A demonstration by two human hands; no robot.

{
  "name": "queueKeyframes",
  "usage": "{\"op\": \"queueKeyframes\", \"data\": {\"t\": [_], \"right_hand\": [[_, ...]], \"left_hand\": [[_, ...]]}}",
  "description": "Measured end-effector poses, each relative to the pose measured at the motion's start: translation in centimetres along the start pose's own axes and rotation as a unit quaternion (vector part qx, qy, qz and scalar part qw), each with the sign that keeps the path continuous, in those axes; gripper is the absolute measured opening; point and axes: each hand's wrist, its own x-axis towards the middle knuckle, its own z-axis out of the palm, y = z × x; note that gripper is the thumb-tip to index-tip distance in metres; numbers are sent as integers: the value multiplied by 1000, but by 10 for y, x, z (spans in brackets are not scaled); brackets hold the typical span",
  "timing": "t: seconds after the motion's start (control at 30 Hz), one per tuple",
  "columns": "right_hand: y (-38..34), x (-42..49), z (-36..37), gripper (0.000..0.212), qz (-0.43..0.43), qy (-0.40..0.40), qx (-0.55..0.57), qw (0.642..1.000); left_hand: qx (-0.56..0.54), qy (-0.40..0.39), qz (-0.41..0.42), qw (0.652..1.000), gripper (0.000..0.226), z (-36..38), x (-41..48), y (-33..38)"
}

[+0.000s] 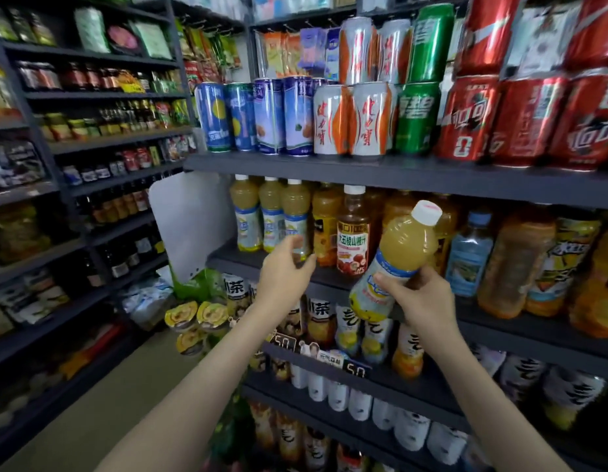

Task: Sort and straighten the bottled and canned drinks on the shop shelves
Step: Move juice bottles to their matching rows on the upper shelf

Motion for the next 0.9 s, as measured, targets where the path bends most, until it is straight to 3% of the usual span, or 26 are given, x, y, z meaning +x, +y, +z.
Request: {"op": "queueKeyframes", "data": {"t": [0.47,0.73,0.9], "right_hand": [[25,41,62,39,-45,59,-32,997],[25,39,116,32,-30,172,-7,985],[19,34,121,31,-36,217,-25,975]], "left_hand": [[60,-38,68,995,49,31,102,-80],[12,-73,225,972,57,20,140,-69],[42,-140,190,971,75,30,152,-49]]}}
